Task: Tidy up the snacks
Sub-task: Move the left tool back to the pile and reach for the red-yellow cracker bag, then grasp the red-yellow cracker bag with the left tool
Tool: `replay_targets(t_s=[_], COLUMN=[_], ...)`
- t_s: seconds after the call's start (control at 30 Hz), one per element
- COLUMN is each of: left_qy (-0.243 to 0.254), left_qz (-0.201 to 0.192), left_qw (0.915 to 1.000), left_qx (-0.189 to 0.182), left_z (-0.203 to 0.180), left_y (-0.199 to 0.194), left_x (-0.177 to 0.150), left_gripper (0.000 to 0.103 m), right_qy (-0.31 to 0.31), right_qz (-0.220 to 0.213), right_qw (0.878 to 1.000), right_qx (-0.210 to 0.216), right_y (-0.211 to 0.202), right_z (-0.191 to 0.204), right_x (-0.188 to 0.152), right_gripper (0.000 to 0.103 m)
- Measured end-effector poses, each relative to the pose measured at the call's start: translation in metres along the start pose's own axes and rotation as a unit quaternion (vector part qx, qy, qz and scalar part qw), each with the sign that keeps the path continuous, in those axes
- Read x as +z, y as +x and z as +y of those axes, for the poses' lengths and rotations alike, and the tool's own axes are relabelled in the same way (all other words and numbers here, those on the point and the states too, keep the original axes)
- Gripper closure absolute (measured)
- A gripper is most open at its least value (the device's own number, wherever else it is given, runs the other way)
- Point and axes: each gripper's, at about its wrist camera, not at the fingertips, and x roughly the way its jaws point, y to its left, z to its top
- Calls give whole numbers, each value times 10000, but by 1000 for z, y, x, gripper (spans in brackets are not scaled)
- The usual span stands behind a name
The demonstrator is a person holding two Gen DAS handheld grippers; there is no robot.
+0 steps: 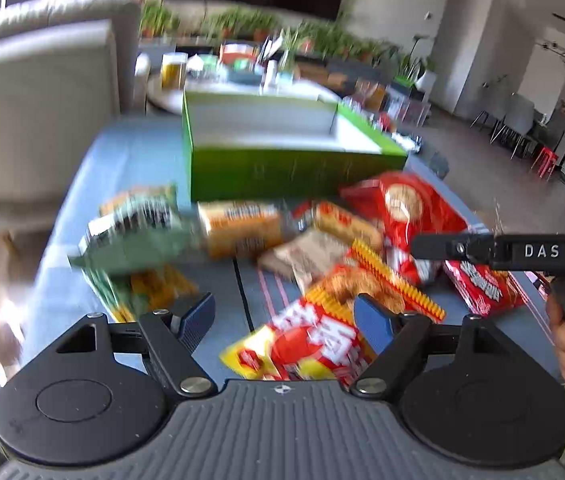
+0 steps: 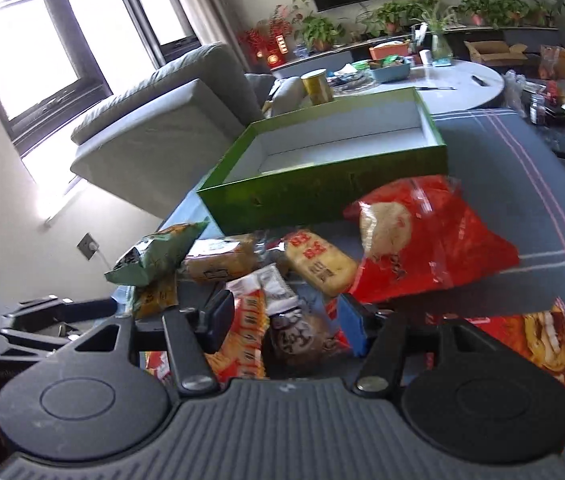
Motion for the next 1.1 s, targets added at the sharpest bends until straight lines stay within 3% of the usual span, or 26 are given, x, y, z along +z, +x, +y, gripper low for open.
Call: replay_targets(t_s=[0.13,0.3,0.53,0.67,0.83,1.1], left_qy=[-102,79,111,135,142,-47], left_qz=[221,370,291,252,284,633], left_qw=[9996,9991,9992,9987,9991,9980], left_qx=[154,200,249,431,269,57], left_z=[1,-1,-1,-2,-4,0], left_y=[7,12,9,3,-2,15], left_x=[-8,-14,-16,-15,-15,-23], left_gripper=[29,27,25,27,27,27], right_qy=[-384,-679,-584,-684,-221,281], right_qz=[190,650,854,1022,866,1099], right_qw=[9991,9952,9932,9918,9958,9935], right_qx=[8,-282,-529,-357,-186,-19], right_y=[10,26,8,0,2,23], right_z=[13,16,9,15,12,9], right_x=[-6,-24,-49,-56,-42,-35], right_gripper=[40,40,40,40,40,40])
